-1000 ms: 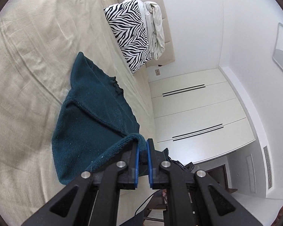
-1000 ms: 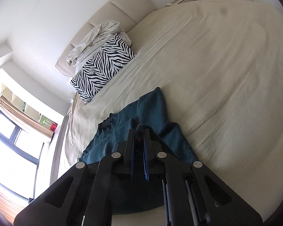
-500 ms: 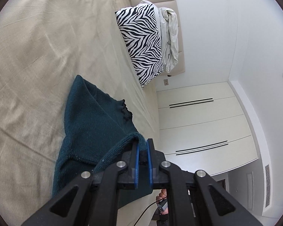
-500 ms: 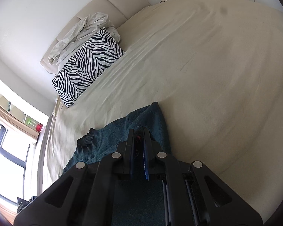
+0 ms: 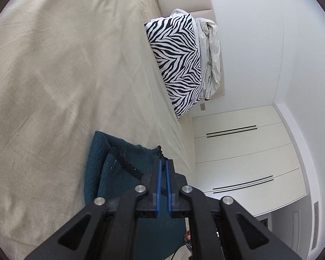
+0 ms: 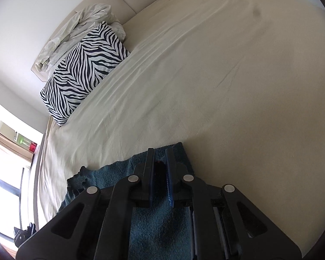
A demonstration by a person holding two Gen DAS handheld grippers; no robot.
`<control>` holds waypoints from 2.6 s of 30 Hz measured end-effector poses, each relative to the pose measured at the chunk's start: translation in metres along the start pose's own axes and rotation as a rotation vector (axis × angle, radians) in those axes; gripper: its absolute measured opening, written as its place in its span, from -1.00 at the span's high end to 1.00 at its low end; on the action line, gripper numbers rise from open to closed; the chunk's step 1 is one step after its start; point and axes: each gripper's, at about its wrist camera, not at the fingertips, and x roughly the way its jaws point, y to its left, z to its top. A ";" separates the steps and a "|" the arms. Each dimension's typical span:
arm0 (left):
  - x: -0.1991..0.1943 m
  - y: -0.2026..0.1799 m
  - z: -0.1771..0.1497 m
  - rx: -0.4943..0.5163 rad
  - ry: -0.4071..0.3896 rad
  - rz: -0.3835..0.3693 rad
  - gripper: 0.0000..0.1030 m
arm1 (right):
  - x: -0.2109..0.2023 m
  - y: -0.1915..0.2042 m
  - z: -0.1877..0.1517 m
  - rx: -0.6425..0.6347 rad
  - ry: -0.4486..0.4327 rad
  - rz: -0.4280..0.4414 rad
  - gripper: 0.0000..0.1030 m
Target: Fold small clothes
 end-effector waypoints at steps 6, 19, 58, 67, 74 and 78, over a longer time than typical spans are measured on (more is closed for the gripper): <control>0.002 -0.001 -0.022 0.120 0.001 0.133 -0.37 | 0.017 -0.010 0.001 0.009 0.021 -0.059 -0.29; 0.033 -0.023 -0.046 0.438 0.031 0.406 -0.28 | -0.061 0.002 -0.043 -0.216 -0.012 -0.066 -0.31; 0.037 -0.005 -0.027 0.457 -0.090 0.527 0.86 | -0.032 0.008 -0.038 -0.342 0.006 -0.173 -0.30; 0.033 -0.018 -0.031 0.501 -0.138 0.520 0.86 | -0.007 0.045 -0.046 -0.544 0.019 -0.254 0.17; 0.033 -0.006 -0.030 0.457 -0.123 0.510 0.86 | 0.001 0.045 -0.040 -0.515 0.057 -0.237 0.33; 0.034 -0.005 -0.030 0.458 -0.114 0.508 0.86 | 0.003 0.041 -0.042 -0.510 0.067 -0.218 0.70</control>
